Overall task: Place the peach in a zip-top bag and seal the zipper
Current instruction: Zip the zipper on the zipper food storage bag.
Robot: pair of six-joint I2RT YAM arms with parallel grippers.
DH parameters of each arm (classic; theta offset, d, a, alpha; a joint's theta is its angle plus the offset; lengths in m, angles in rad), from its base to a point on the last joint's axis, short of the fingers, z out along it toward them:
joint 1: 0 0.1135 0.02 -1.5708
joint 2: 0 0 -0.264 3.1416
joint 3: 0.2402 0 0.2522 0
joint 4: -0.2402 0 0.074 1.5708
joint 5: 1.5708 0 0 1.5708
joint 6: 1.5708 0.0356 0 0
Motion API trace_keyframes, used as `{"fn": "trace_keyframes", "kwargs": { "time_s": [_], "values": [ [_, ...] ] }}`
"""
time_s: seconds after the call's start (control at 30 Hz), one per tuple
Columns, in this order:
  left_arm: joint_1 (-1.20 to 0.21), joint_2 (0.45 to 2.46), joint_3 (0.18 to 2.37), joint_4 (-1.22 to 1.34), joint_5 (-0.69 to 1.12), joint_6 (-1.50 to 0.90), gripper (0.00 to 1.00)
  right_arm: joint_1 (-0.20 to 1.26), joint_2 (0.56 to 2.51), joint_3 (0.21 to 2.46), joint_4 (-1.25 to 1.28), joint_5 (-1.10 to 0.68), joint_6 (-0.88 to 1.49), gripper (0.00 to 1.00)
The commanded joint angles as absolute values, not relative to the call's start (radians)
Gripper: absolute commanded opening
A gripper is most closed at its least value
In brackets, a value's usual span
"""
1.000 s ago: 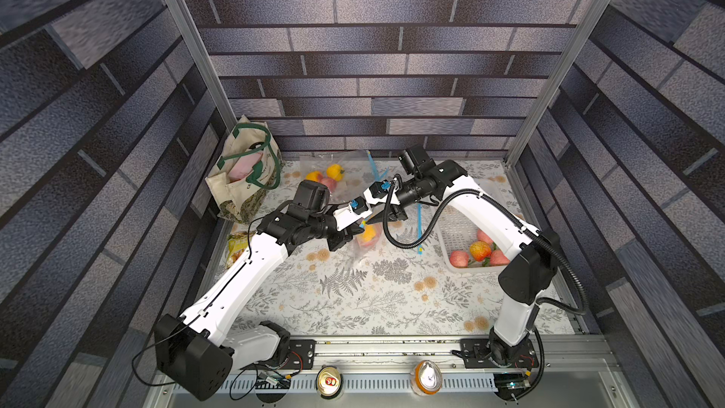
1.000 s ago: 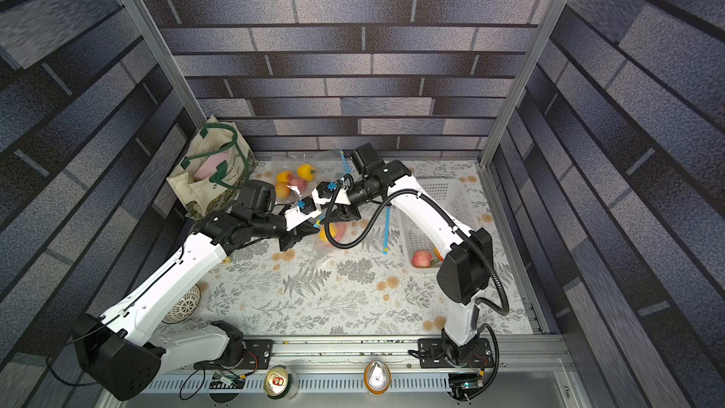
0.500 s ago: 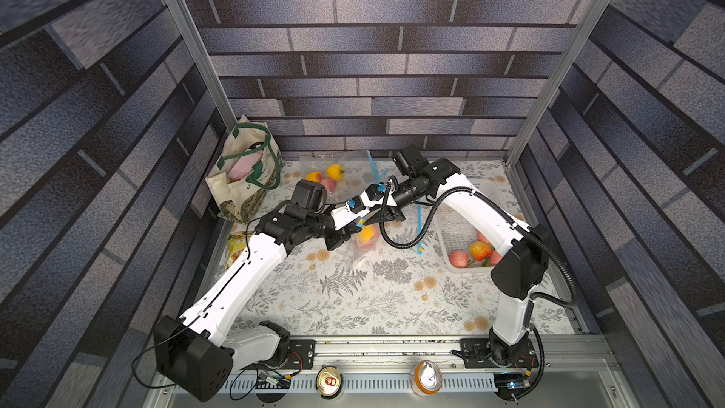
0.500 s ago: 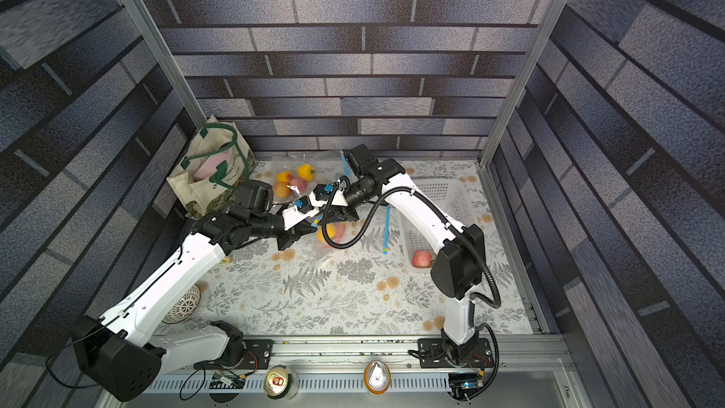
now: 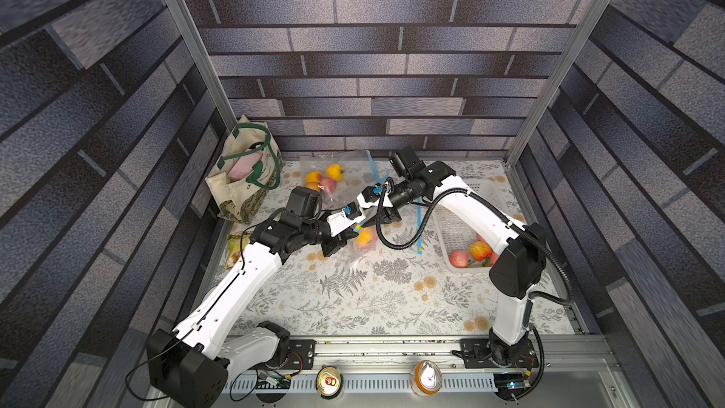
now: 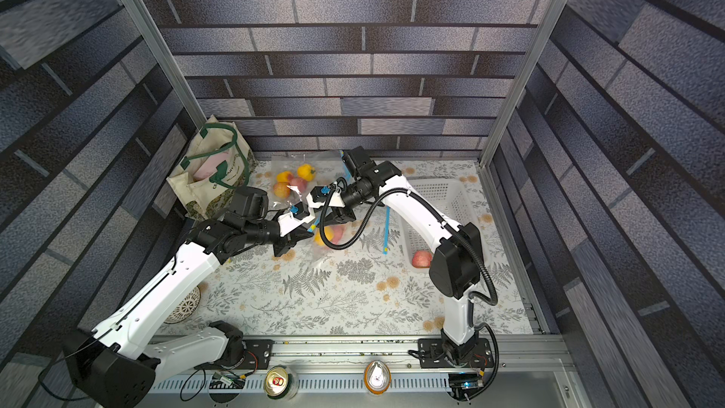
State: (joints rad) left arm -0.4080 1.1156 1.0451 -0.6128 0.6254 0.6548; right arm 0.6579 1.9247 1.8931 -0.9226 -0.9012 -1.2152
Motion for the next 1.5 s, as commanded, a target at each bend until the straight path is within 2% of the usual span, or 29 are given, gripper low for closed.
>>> {"fn": "trace_keyframes", "kwargs": {
  "time_s": [0.0, 0.17, 0.23, 0.47, 0.57, 0.73, 0.83, 1.03, 1.1, 1.27, 1.47],
  "values": [
    [-0.394, 1.095, 1.023, -0.584, 0.643, 0.649, 0.00, 0.650, 1.963, 1.938, -1.014, -0.949, -1.271, 0.47],
    [-0.387, 1.102, 1.034, -0.583, 0.640, 0.652, 0.00, 0.652, 2.003, 1.980, -1.089, -0.968, -1.320, 0.46],
    [-0.385, 1.102, 1.035, -0.584, 0.639, 0.653, 0.00, 0.652, 2.009, 1.981, -1.093, -0.961, -1.326, 0.42],
    [-0.377, 1.105, 1.027, -0.570, 0.616, 0.633, 0.00, 0.650, 1.999, 1.978, -1.103, -0.931, -1.321, 0.11],
    [-0.374, 1.100, 1.020, -0.565, 0.600, 0.617, 0.00, 0.650, 1.993, 1.979, -1.102, -0.915, -1.301, 0.04],
    [-0.375, 1.074, 1.002, -0.582, 0.566, 0.591, 0.31, 0.650, 1.978, 1.987, -1.075, -0.881, -1.204, 0.01],
    [-0.375, 1.037, 0.959, -0.529, 0.550, 0.560, 0.35, 0.652, 1.956, 1.960, -1.038, -0.884, -1.147, 0.01],
    [-0.373, 1.031, 0.948, -0.472, 0.583, 0.519, 0.34, 0.660, 1.949, 1.943, -1.027, -0.860, -1.119, 0.01],
    [-0.372, 1.033, 0.947, -0.456, 0.606, 0.505, 0.31, 0.660, 1.950, 1.945, -1.022, -0.861, -1.113, 0.01],
    [-0.351, 1.022, 0.930, -0.411, 0.651, 0.473, 0.16, 0.660, 1.953, 1.944, -1.008, -0.859, -1.098, 0.02],
    [-0.348, 1.043, 0.942, -0.415, 0.641, 0.476, 0.14, 0.661, 1.953, 1.939, -1.005, -0.871, -1.096, 0.02]
  ]
}}
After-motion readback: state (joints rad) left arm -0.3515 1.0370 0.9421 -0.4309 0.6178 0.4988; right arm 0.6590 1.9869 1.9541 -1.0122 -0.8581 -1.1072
